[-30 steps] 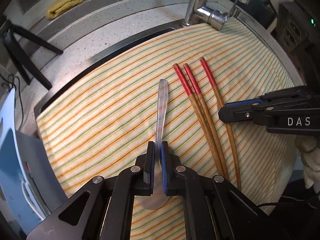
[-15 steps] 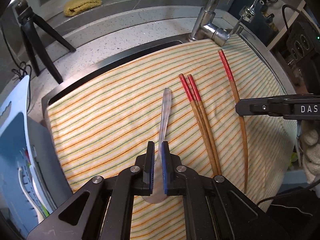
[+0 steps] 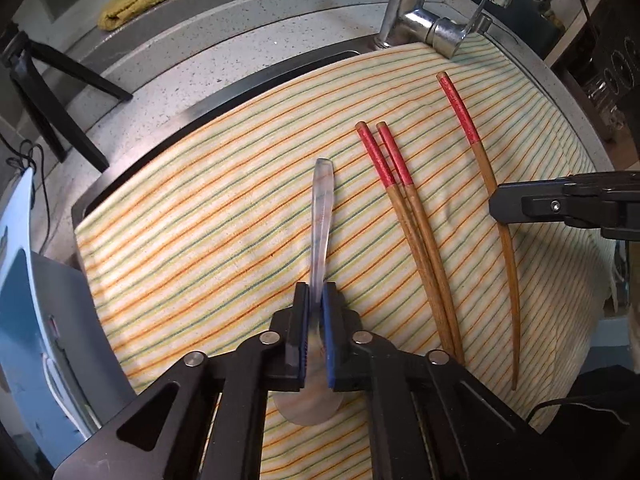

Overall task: Organize utensils
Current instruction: 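Lift the clear spoon and the chopstick and carry both over the blue basket, then lower the clear spoon and chopstick into the basket and open both grippers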

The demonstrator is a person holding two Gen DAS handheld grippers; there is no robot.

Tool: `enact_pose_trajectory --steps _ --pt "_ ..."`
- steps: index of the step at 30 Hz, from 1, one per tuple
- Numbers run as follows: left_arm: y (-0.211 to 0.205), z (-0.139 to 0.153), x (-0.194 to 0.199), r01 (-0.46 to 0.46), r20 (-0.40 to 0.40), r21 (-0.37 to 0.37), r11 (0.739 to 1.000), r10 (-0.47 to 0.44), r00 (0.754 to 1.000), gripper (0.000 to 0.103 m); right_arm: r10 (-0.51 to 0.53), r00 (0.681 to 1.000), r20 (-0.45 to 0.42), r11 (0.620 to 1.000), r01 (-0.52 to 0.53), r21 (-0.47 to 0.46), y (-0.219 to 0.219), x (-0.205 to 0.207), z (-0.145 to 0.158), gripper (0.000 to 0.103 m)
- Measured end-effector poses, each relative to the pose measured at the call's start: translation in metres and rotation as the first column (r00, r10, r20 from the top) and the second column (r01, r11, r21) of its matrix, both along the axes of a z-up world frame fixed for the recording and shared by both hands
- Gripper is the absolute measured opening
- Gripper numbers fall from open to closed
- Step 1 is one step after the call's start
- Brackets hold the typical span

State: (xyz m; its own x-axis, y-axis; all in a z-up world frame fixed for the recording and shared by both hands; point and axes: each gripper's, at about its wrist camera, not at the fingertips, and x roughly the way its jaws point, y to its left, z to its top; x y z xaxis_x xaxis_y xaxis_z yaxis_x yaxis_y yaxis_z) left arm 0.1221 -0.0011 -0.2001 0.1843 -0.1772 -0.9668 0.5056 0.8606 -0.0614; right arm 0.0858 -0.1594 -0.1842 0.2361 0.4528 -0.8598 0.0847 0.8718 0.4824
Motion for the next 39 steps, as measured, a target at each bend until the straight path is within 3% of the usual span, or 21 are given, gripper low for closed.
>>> enact_pose_trajectory --steps 6,17,26,33,39 --pt "0.011 0.008 -0.007 -0.051 -0.031 -0.087 0.995 0.049 0.998 0.005 -0.005 1.000 -0.001 1.000 0.005 0.019 0.000 0.000 0.000 0.006" --pt "0.042 0.063 -0.033 -0.090 0.070 -0.157 0.984 0.102 0.992 0.005 0.045 0.997 0.062 0.996 -0.050 0.074 0.028 0.011 0.035 0.006" --pt "0.101 0.107 -0.050 -0.185 0.141 -0.173 0.967 0.210 0.967 0.005 0.158 0.976 0.147 0.973 -0.180 0.147 0.101 0.025 0.076 0.006" --pt "0.165 0.107 -0.060 -0.316 0.148 -0.146 0.937 0.336 0.930 0.005 0.256 0.951 0.173 0.943 -0.285 0.172 0.176 0.034 0.085 0.006" --pt "0.198 0.092 -0.066 -0.397 0.117 -0.140 0.907 0.413 0.903 0.005 0.304 0.944 0.125 0.929 -0.323 0.179 0.229 0.043 0.065 0.006"
